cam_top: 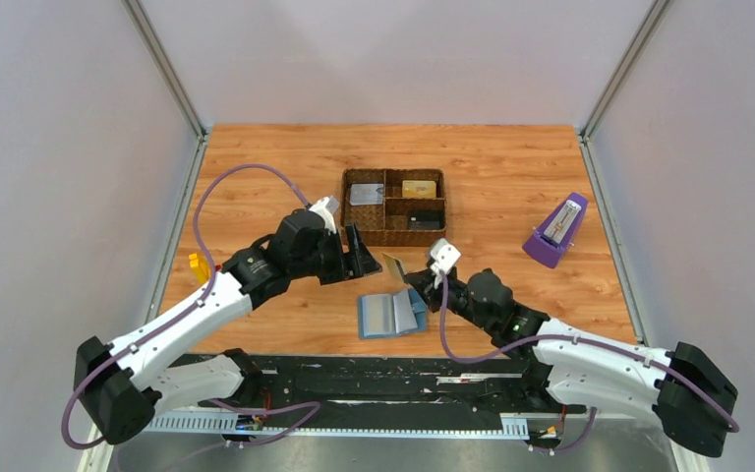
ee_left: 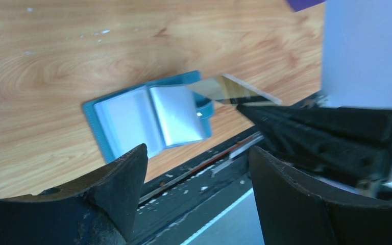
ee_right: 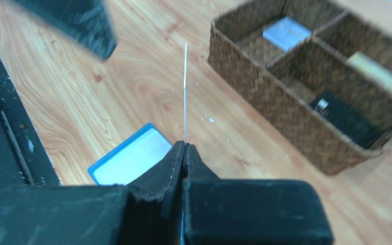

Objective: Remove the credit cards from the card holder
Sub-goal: Remove the credit card from the card holder.

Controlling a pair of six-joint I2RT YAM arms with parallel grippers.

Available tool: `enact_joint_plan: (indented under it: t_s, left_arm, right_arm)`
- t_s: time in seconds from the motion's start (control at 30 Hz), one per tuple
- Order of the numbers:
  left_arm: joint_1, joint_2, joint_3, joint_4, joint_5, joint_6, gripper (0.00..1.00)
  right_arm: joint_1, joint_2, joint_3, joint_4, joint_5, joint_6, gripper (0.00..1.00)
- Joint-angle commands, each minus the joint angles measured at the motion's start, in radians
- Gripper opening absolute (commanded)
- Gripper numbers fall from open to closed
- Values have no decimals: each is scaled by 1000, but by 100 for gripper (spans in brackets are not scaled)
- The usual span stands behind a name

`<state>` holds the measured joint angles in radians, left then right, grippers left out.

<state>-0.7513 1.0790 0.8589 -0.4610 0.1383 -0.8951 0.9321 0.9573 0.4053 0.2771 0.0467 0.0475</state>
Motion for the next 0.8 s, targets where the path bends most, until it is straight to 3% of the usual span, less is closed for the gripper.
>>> enact_joint_plan:
  t_s: [0.0, 0.23, 0.57, 0.7, 0.77]
  left_arm:
    - [3, -65, 71, -15, -17, -95, 82]
    - [4, -132, 16, 130, 52, -234, 85]
    - [4, -36, -23, 220, 122, -246, 79]
    - [4, -8, -65, 295, 162, -267, 70]
    - [4, -4, -80, 313, 170, -269, 58]
  right_arm:
    - [89, -60, -75, 304, 132, -333, 0]
    - [190, -69, -90, 326, 262, -442, 0]
    - [326, -19, -65, 307, 365, -510, 0]
    - [362, 4, -74, 324, 407, -515, 0]
    - [364, 8, -72, 301, 401, -491, 0]
